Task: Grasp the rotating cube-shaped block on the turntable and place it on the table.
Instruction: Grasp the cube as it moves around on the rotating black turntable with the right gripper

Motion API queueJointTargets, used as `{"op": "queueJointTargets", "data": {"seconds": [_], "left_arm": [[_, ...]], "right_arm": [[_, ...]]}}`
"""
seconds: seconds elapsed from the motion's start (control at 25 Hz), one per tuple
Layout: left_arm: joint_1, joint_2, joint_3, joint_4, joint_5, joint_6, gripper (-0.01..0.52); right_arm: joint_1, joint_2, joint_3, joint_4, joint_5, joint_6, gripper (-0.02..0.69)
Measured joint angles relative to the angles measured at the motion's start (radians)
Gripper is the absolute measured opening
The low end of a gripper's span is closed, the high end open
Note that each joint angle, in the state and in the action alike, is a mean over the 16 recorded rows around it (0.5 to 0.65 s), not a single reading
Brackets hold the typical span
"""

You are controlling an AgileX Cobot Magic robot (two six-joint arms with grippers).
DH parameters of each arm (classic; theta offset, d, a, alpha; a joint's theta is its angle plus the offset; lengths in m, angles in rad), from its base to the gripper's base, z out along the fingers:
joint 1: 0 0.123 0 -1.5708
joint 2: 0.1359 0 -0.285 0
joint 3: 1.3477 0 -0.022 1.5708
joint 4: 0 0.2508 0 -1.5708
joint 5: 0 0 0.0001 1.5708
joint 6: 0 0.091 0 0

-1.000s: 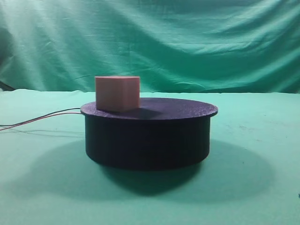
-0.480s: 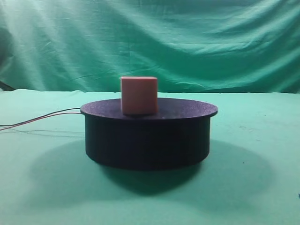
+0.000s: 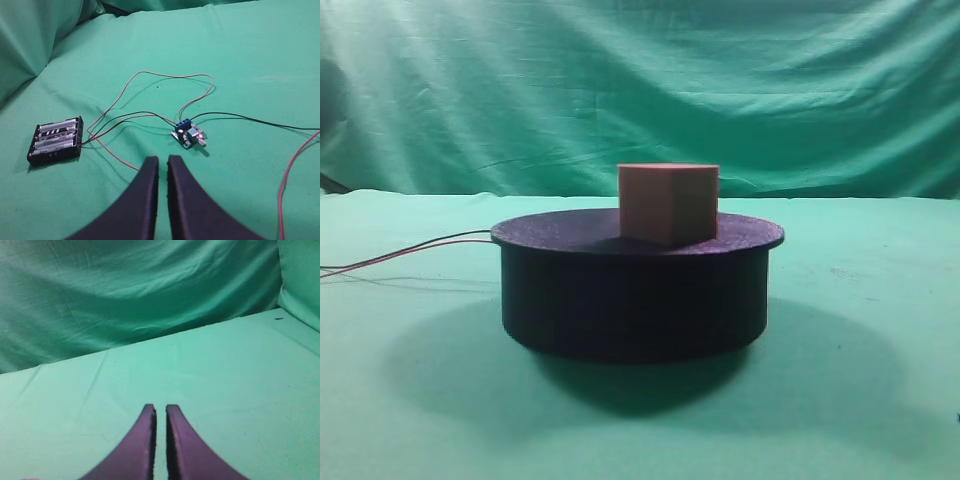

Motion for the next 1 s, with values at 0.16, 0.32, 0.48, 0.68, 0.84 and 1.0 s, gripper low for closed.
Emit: {"op": "queueJointTargets", "data": {"seconds": [0.16, 0.32, 0.48, 0.68, 0.84, 1.0], "left_arm": [[0.0, 0.0, 0.0, 0.0, 0.0, 0.0, 0.0], [0.0, 0.0, 0.0, 0.0, 0.0, 0.0, 0.0], [0.0, 0.0, 0.0, 0.0, 0.0, 0.0, 0.0], [0.0, 0.0, 0.0, 0.0, 0.0, 0.0, 0.0], [0.0, 0.0, 0.0, 0.0, 0.0, 0.0, 0.0], [0.0, 0.0, 0.0, 0.0, 0.0, 0.0, 0.0]], "right_arm": [[0.002, 0.077, -0.054, 0.089, 0.13, -0.051, 0.049], [0.01, 0.171, -0.094, 0.221, 0.229, -0.211, 0.046], [0.036, 0.297, -0.153, 0.354, 0.337, -0.41, 0.034], [0.116, 0.507, -0.257, 0.461, 0.447, -0.637, 0.018], [0.224, 0.694, -0.347, 0.472, 0.465, -0.708, 0.006], [0.354, 0.871, -0.426, 0.435, 0.424, -0.697, 0.003]]}}
